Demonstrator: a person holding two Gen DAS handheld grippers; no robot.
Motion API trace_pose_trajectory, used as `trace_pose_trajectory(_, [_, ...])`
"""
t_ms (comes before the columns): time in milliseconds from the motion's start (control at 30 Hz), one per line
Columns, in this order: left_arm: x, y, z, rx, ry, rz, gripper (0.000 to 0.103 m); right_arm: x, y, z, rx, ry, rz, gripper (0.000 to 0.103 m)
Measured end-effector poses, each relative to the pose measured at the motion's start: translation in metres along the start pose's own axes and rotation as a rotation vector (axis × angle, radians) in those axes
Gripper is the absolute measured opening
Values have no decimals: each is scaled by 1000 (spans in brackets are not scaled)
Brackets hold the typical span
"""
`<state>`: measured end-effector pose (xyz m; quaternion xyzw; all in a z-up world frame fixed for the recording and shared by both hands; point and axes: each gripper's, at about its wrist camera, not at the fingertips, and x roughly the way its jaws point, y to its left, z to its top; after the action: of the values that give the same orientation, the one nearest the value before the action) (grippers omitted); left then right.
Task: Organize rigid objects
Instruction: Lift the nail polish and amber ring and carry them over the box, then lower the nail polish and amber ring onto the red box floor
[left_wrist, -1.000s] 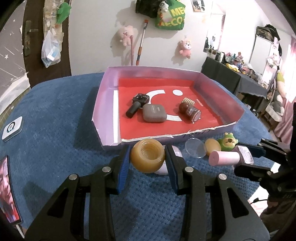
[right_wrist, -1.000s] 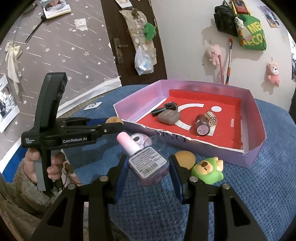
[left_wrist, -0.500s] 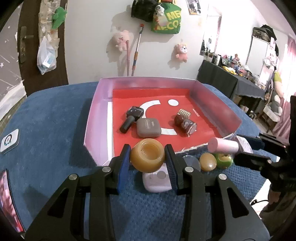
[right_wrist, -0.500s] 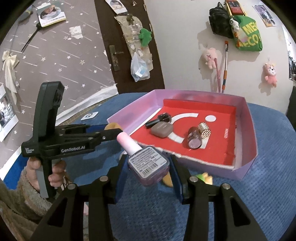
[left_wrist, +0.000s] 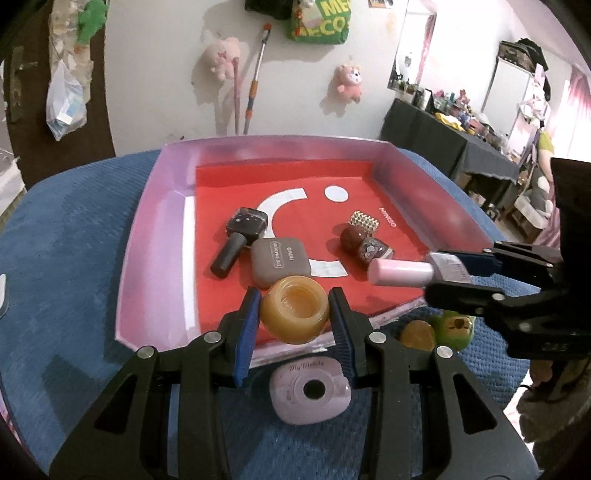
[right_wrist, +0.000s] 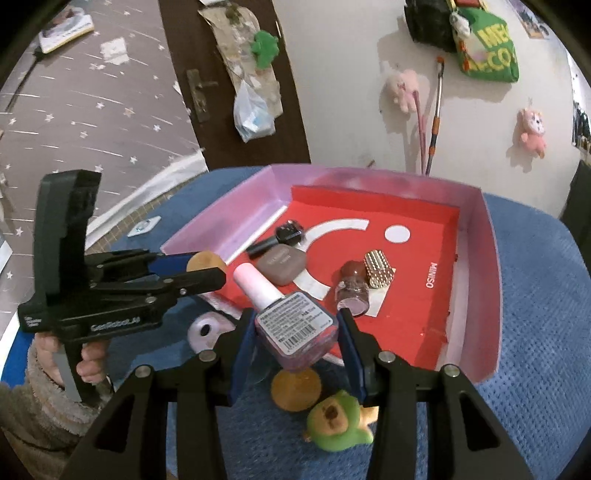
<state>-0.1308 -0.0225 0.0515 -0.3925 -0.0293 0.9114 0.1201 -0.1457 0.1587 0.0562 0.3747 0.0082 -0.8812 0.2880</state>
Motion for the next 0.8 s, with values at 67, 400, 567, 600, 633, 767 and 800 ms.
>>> trace_pose_trajectory(67, [8, 1, 1, -1, 21, -10, 35, 10, -4, 3, 1, 36, -23, 47])
trace_pose_trajectory(400, [36, 6, 3, -18, 88, -37, 35, 42, -18, 8, 36, 141, -43, 47])
trace_pose_trajectory(567, [45, 8, 4, -23, 102, -37, 35, 52, -20, 7, 33, 175, -50, 47])
trace_pose_trajectory(600, [46, 8, 4, -25, 105, -39, 35, 53, -21, 7, 37, 175, -50, 47])
trace_pose_trajectory(633, [47, 8, 4, -25, 106, -40, 35, 54, -23, 6, 44, 176, -50, 47])
trace_pose_trajectory(767, [49, 7, 6, -22, 104, -36, 35, 58, -28, 6, 60, 173, -62, 46])
trace_pose_trajectory(800, [49, 7, 7, -24, 104, -36, 35, 59, -29, 7, 58, 170, -75, 47])
